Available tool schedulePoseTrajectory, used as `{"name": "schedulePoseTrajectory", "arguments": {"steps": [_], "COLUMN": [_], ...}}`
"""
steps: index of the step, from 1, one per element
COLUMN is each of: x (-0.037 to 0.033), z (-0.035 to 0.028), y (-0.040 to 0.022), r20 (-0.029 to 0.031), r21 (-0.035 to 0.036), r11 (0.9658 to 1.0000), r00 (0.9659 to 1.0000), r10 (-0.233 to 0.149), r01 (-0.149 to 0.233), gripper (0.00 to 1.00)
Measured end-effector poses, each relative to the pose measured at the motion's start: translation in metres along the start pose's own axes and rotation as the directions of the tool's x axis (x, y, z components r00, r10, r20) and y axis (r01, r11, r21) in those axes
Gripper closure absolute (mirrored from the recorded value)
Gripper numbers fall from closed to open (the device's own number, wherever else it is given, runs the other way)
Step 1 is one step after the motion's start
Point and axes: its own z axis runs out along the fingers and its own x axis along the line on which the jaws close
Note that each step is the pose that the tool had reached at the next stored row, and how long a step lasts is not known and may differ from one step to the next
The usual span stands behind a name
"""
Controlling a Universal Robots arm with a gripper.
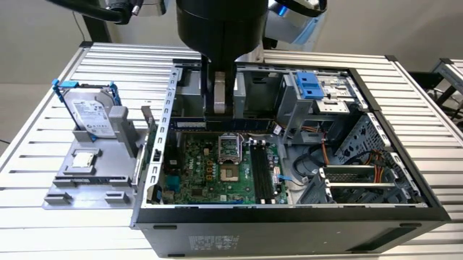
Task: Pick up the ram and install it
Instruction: 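Pick up the ram and move it above insertion slot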
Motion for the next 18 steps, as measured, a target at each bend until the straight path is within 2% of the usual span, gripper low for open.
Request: {"name": "schedulePoseTrajectory", "arguments": {"steps": [18], "x": [0.0009], "z": [-0.0009], "y": [-0.0460], "r20": [0.0000], "r21": [-0.0004], "r11": [1.0000], "r00": [1.0000], "r10": [0.000], "r01": [0.000], "gripper": [1.00]}}
